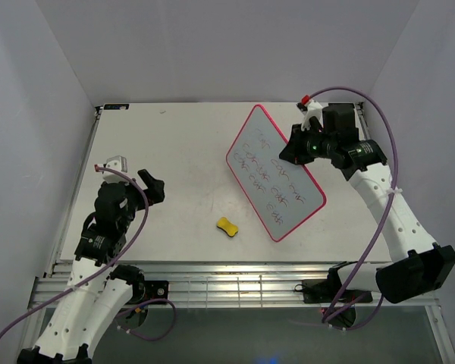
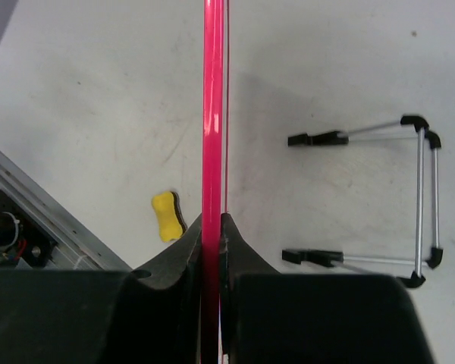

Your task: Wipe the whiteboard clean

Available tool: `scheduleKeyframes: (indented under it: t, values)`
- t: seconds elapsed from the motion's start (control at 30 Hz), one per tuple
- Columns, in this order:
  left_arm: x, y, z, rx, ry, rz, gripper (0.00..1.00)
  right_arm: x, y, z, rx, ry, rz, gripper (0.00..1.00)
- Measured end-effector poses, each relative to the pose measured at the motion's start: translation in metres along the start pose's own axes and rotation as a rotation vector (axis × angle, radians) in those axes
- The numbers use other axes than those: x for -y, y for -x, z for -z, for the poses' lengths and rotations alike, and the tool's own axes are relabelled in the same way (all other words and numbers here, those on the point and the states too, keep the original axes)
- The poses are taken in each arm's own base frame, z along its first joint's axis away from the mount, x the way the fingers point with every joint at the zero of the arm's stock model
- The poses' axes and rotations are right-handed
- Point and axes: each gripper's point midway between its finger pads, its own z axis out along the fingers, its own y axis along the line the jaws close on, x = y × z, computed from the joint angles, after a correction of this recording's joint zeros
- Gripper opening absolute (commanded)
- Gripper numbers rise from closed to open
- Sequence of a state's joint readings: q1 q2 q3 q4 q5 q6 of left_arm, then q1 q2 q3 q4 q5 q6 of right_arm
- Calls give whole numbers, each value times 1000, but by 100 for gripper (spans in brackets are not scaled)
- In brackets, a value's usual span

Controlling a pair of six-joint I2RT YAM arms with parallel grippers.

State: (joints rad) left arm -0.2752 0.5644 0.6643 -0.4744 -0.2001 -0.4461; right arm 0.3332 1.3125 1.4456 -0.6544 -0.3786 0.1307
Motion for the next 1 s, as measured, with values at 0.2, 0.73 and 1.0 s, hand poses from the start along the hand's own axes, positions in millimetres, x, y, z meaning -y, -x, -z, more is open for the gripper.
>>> scheduleKeyframes:
  t: [0.2, 0.73, 1.0]
  values:
    - [27, -39, -19, -210, -88, 114, 98, 12, -55, 5, -69, -71, -42, 8]
    - [129, -193, -11, -601, 292, 101, 98, 3, -77, 43, -16, -88, 70, 8]
    - [129, -248, -4, -631, 579, 62, 84, -3, -81, 49, 1, -62, 101, 8]
